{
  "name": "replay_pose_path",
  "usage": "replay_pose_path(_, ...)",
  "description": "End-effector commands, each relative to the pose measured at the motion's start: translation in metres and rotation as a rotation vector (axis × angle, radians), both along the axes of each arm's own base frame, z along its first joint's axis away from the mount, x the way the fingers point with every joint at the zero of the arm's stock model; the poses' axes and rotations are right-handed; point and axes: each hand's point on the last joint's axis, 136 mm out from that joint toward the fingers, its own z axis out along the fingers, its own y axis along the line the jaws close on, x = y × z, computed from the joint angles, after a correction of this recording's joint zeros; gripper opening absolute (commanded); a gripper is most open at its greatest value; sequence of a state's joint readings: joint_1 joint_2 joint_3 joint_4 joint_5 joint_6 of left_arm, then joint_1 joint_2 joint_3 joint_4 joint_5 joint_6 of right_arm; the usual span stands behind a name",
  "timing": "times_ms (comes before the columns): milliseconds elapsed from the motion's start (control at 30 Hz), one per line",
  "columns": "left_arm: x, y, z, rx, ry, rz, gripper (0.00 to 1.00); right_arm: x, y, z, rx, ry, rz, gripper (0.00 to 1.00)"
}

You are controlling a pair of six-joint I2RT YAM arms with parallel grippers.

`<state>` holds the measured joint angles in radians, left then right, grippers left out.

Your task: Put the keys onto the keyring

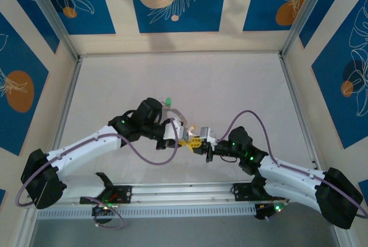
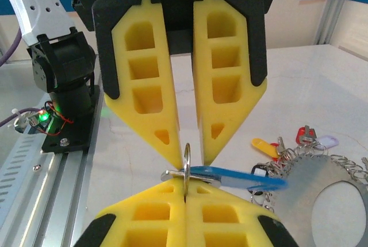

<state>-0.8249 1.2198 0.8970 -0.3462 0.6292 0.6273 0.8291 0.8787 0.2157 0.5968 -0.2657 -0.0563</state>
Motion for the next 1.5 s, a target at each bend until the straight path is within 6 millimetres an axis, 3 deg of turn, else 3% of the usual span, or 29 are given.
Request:
replay_pose_path(0, -0.003, -0.001, -0.002, -0.012, 0.020, -0.019, 0.16, -0.003, 0.001, 0.005, 0.011, -0.015, 0.019, 0.00)
replay_pose_path(567, -0.008, -0.003, -0.010, 0.007, 0.062, -0.050, 0.17, 0.000, 0.012, 0.001, -0.032, -0.014, 0.043, 0.00)
replay_pose_path(733, -0.014, 0.000, -0.014, 0.021, 0.073, -0.076, 0.01, 0.001, 0.014, 0.000, -0.029, -0.012, 0.043, 0.00)
replay_pose_path(1100, -0.009, 0.008, -0.015, 0.034, 0.008, -0.047, 0.00, 0.003, 0.011, 0.002, -0.012, -0.015, 0.025, 0.00)
replay_pose_path(1167, -0.010, 0.006, -0.012, 0.025, 0.016, -0.047, 0.00, 0.004, 0.011, 0.002, -0.006, -0.018, 0.021, 0.13)
replay_pose_path(1233, -0.010, 0.005, -0.008, 0.012, 0.024, -0.047, 0.00, 0.003, 0.011, 0.003, 0.002, -0.021, 0.021, 0.18)
replay_pose_path(1333, -0.008, 0.002, -0.003, -0.010, 0.022, -0.038, 0.00, 0.003, 0.012, 0.004, 0.001, -0.021, 0.026, 0.16)
replay_pose_path(1467, -0.007, 0.001, 0.001, -0.032, 0.009, -0.035, 0.00, 0.003, 0.012, 0.004, -0.001, -0.021, 0.027, 0.00)
